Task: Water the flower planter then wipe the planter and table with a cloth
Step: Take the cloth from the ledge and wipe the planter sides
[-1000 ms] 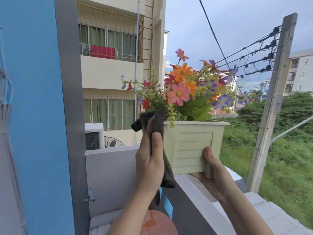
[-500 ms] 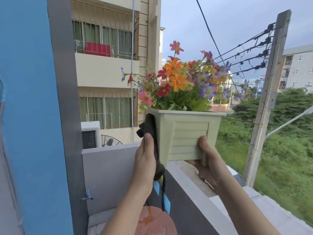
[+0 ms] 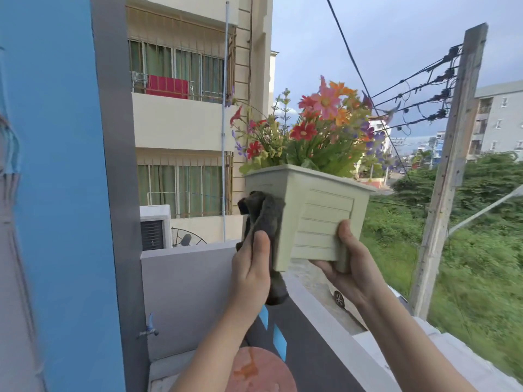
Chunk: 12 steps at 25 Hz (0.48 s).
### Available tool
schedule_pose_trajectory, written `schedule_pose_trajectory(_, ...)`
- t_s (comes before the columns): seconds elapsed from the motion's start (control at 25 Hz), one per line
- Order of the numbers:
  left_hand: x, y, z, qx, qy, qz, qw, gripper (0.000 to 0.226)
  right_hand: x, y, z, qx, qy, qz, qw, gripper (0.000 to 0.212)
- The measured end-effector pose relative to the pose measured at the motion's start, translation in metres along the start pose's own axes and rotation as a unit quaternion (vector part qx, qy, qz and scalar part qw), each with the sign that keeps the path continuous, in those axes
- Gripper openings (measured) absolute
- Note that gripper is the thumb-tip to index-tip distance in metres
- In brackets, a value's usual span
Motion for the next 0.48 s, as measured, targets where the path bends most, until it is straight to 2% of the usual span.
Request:
schedule_pose_trajectory(0.12, -0.001, 0.003, 0.003, -0.076, -0.016, -0.003, 0.997, 0.069, -0.005, -0.002, -0.001, -0.007, -0.017, -0.004, 1.000, 0.043)
schedule_pose_trajectory(0.24, 0.007, -0.023, 0.003, -0.098, -0.081, 0.035, 0.991, 0.045, -0.006, -0.002, 0.003, -0.016, 0.013, -0.005, 1.000, 0.049)
schedule_pose_trajectory(0.32, 0.015, -0.037, 0.001, -0.096, -0.112, 0.055, 0.987, 0.042, -0.005, -0.002, 0.005, -0.020, 0.027, -0.015, 0.999, 0.055)
schedule_pose_trajectory(0.4, 0.024, -0.047, -0.002, -0.059, -0.125, 0.075, 0.987, 0.049, -0.005, -0.002, 0.005, -0.025, 0.030, -0.027, 0.999, 0.067)
schedule_pose_trajectory(0.48, 0.032, -0.054, -0.007, 0.022, -0.118, 0.081, 0.990, 0.052, -0.005, -0.001, 0.004, -0.028, 0.027, -0.037, 0.999, 0.075)
Point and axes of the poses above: each hand's wrist, its own y-axis away from the middle knuckle, its own x-axis out of the back of the hand, z = x × y, the point moved 1 cm from there along -y, towards the middle knuckle, and after that the axes turned 4 degrees about -y, right-handed, at the moved point
